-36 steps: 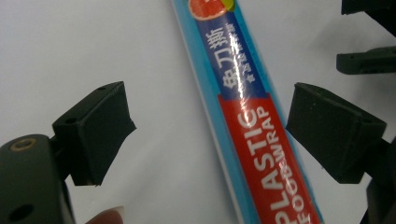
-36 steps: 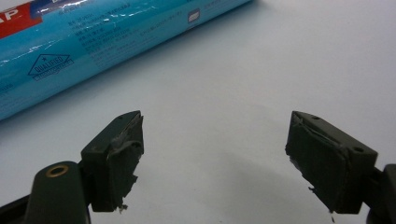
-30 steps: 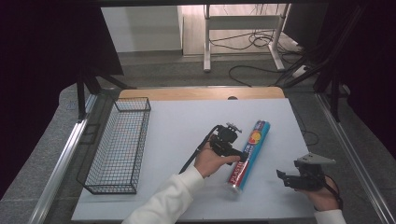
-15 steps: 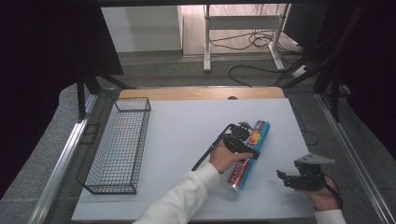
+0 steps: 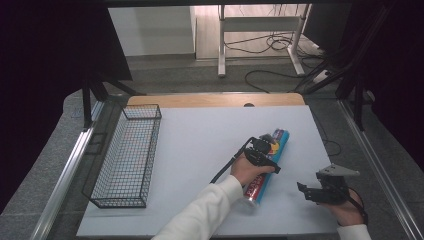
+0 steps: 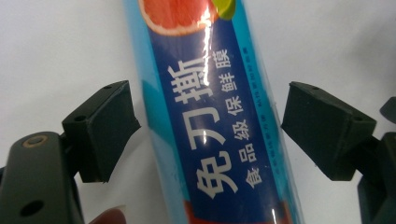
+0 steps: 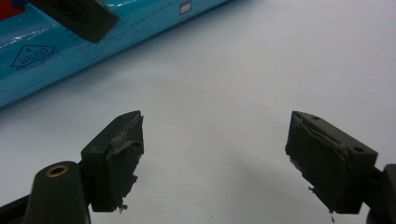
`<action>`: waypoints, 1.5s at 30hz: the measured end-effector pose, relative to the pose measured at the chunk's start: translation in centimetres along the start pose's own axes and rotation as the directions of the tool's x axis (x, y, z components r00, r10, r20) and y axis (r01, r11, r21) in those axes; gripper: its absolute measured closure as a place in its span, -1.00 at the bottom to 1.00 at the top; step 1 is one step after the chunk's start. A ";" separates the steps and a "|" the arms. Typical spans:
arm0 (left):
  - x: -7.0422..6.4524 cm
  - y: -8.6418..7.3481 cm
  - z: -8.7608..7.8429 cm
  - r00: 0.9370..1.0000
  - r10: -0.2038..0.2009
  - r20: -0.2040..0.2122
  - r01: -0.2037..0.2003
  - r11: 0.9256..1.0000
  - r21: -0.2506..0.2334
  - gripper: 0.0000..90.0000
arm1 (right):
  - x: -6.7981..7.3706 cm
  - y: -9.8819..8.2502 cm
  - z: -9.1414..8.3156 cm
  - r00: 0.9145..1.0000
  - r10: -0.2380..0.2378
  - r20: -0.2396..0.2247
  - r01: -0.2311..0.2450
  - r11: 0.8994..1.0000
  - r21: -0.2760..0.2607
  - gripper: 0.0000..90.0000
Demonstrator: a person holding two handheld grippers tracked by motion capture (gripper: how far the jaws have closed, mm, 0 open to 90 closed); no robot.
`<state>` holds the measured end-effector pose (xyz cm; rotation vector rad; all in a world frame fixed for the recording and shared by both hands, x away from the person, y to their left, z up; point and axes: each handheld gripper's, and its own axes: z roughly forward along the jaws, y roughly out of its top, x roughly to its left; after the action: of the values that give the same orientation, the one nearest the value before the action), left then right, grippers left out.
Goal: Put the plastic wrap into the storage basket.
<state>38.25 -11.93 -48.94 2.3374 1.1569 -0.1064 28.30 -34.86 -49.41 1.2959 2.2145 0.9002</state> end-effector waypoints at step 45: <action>4.4 0.0 -4.1 0.980 -0.137 0.143 0.138 0.990 0.002 -0.31 | -0.3 -0.1 -0.2 1.000 0.000 0.021 0.000 1.000 -0.002 -0.57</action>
<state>40.38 -6.77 -46.75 2.2015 1.2433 -0.3136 28.24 -35.24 -49.35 1.2984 2.1972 0.8848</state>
